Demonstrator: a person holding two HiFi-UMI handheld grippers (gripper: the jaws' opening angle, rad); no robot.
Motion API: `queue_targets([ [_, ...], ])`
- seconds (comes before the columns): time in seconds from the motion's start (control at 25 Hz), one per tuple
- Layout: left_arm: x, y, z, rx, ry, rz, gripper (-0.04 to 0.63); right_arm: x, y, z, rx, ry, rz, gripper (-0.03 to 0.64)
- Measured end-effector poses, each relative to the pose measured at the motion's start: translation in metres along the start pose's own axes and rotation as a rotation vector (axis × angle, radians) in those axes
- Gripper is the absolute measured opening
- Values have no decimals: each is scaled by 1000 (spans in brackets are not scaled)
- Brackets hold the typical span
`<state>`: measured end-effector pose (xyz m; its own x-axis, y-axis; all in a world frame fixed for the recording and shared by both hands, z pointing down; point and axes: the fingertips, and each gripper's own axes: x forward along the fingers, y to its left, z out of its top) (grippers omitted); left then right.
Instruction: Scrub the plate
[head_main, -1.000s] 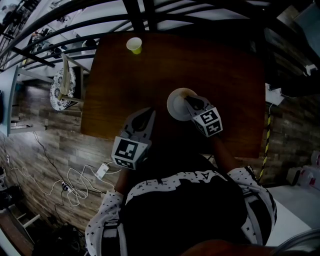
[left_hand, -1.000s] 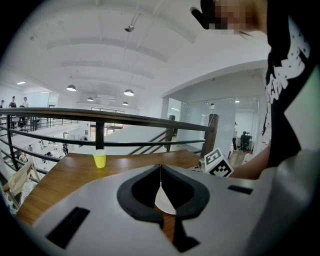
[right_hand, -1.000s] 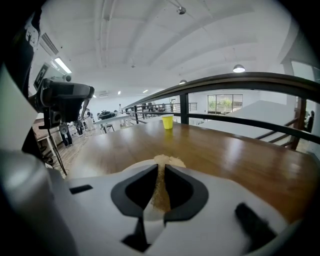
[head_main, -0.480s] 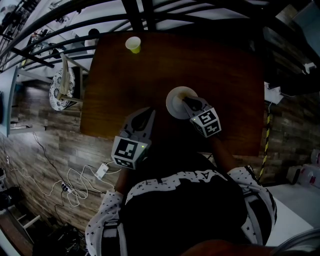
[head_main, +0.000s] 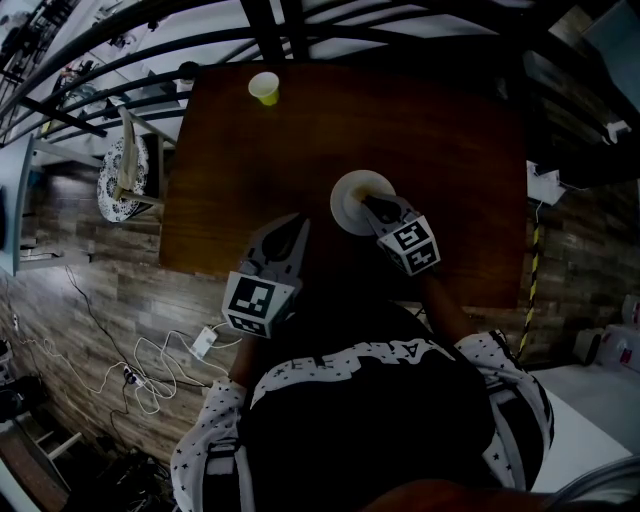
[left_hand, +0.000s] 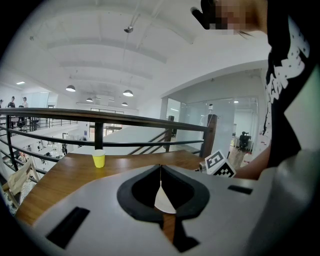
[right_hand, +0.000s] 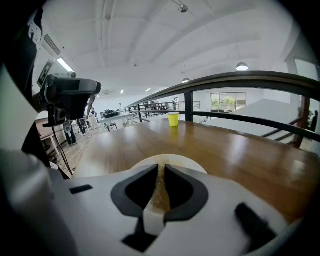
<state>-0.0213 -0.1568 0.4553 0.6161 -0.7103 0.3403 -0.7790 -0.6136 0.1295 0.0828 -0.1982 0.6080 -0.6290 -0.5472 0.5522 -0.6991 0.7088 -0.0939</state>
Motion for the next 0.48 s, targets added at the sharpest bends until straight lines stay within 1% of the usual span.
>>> queue_targets([
  [0.16,1,-1,-1,0,-2,-3,14,-1,1,3,-8,-15,-4,49],
  [0.48,0,-4,0,3,-4,-13,14,-2,11,-3,-16,-6,12,49],
])
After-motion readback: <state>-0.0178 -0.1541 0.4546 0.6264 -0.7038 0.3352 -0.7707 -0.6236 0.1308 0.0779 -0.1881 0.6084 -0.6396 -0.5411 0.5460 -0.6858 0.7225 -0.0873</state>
